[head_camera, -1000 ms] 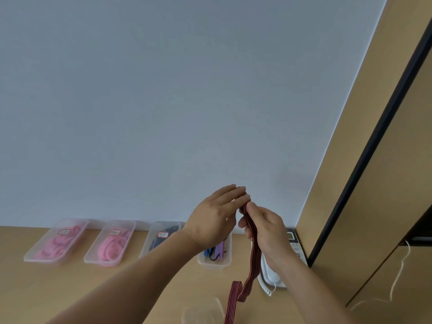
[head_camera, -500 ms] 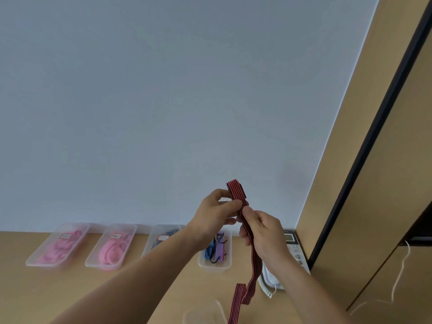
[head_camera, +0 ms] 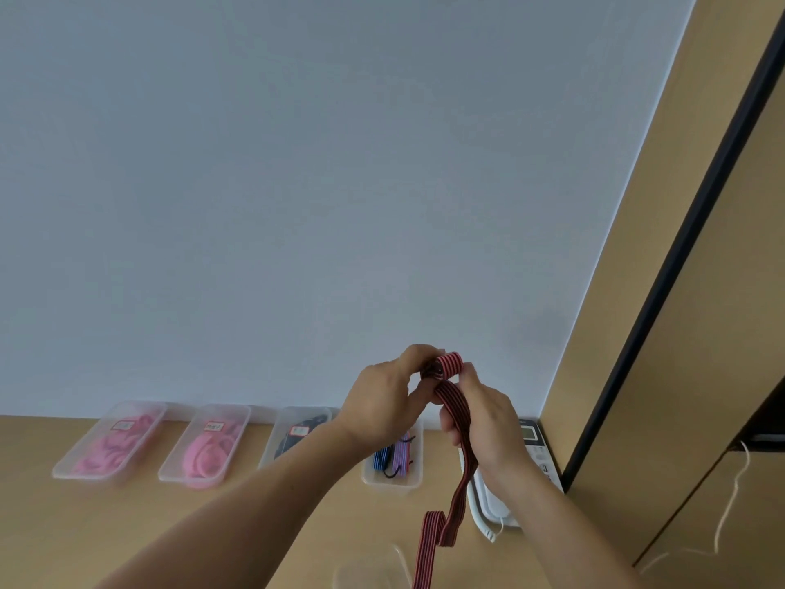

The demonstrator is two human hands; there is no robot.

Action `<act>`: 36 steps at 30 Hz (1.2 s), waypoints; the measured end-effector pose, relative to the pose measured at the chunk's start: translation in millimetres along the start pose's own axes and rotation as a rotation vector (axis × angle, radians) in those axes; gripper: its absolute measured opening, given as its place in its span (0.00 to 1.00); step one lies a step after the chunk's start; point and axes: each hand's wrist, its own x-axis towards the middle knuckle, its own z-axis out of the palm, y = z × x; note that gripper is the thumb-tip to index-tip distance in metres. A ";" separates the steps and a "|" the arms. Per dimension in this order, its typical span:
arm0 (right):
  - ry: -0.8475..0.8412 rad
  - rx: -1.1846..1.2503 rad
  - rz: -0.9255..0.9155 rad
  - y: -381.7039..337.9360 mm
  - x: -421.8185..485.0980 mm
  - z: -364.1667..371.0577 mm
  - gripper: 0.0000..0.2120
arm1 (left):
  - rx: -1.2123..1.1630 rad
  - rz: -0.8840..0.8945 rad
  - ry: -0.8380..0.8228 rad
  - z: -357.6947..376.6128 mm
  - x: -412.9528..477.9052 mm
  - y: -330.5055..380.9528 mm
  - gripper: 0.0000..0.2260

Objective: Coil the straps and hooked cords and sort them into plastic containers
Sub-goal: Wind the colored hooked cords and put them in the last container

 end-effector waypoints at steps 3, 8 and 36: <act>-0.022 0.030 -0.006 -1.2 0.6 -1.2 0.35 | 0.150 0.189 0.030 -3.3 0.9 -5.2 0.16; -0.019 0.050 -0.032 -2.4 3.5 -1.3 0.29 | 0.329 0.428 0.096 -2.3 3.1 -14.9 0.20; 0.093 -0.039 -0.066 0.2 8.3 -2.9 0.20 | -0.369 -0.276 -0.056 -6.5 15.1 11.0 0.14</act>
